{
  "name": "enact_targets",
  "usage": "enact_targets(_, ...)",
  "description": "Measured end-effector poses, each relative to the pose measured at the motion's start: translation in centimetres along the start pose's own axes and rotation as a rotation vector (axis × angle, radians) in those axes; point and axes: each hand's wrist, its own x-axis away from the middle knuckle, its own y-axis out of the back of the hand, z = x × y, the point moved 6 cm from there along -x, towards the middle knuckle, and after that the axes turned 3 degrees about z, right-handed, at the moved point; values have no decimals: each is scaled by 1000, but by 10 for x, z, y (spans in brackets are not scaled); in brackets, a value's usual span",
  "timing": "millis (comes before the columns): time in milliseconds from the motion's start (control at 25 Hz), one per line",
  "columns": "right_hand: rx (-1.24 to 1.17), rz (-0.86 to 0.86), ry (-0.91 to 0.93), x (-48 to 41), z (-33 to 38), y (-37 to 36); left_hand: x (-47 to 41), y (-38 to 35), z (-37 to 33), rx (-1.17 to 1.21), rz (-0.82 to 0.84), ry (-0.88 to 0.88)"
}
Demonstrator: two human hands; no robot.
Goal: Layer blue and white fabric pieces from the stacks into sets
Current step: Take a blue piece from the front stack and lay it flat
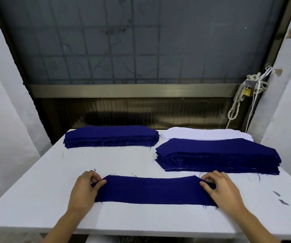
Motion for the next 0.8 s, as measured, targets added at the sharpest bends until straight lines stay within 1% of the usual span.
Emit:
enact_targets(80,-55,-23,14,-1,0,1,0,1,-4,0,19,-13)
enact_targets(200,-127,-123,42,-6,4,14,-11,6,-28,-8,55,-57)
enact_targets(360,-211,-210,53,-47,14,42,-54,4,-98,33,78,-174)
enact_targets(520,-276,-167,-8,-108,13,57,-106,-31,-168,93,188,-208)
enact_targets(680,-213,-101,-63,-169,1,52,-154,-83,-220,110,294,-217)
enact_targets(800,-161,-32,-104,-209,-11,41,-182,-123,-242,64,349,-199)
